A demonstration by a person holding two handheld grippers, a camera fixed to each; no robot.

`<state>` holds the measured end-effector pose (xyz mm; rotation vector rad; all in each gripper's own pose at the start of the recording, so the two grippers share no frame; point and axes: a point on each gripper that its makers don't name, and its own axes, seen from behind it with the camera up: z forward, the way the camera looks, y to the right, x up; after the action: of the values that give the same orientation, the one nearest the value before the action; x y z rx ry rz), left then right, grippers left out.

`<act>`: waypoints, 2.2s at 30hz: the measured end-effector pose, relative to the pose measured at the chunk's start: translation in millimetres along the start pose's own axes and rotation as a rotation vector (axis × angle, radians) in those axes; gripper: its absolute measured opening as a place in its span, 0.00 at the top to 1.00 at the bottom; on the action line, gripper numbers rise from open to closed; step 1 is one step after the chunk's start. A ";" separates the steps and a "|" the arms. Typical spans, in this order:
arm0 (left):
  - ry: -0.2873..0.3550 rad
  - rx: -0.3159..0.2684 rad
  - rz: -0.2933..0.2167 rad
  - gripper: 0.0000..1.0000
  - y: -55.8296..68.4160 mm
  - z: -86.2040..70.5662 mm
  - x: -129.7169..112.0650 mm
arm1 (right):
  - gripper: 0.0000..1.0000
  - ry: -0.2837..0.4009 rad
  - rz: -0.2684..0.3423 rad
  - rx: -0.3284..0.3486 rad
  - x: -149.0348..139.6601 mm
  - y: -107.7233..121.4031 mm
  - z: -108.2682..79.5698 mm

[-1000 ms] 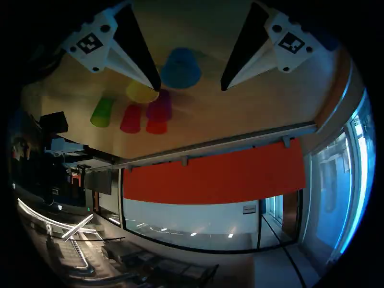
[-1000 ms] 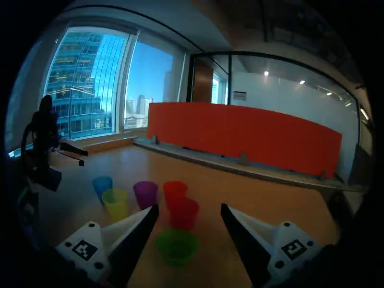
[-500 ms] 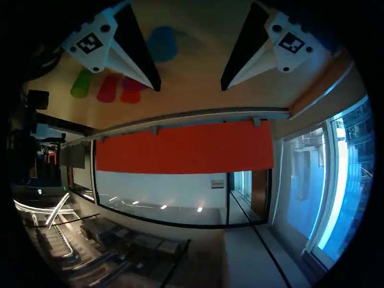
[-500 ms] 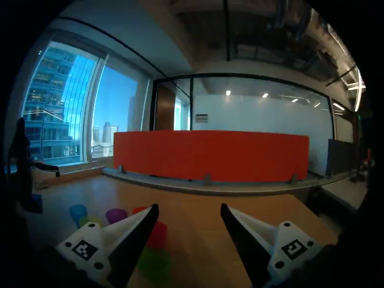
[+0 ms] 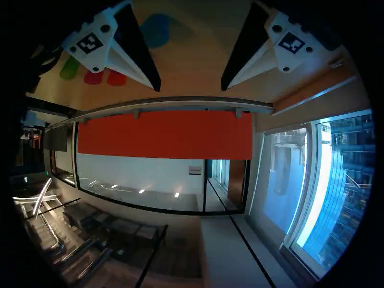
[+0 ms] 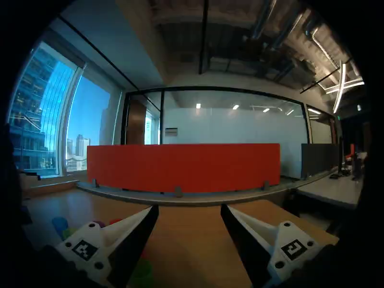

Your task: Pour water

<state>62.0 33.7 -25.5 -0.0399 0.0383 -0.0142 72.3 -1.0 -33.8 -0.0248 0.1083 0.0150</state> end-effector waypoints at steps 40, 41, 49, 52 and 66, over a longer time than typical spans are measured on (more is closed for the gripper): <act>0.050 0.075 0.085 0.07 -12.7 8.3 -52.5 | 0.00 -0.003 0.013 -0.055 -3.8 0.4 -5.5; 0.050 0.073 0.085 0.07 -12.9 9.1 -53.6 | 0.00 -0.005 0.013 -0.056 -4.1 0.1 -5.4; 0.035 0.073 0.076 0.07 -19.0 14.3 -66.2 | 0.00 -0.010 0.005 -0.060 -3.9 -1.7 -4.5; 0.031 0.070 0.066 0.08 -20.4 15.9 -69.9 | 0.00 -0.011 0.001 -0.060 -4.0 -2.5 -3.7; 0.016 0.059 0.037 0.07 -19.6 20.1 -79.9 | 0.00 -0.013 0.002 -0.060 -2.3 -1.7 -2.4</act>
<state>-17.3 16.1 -1.6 0.0203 0.0545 0.0218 69.7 -2.8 -35.9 -0.0849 0.0948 0.0205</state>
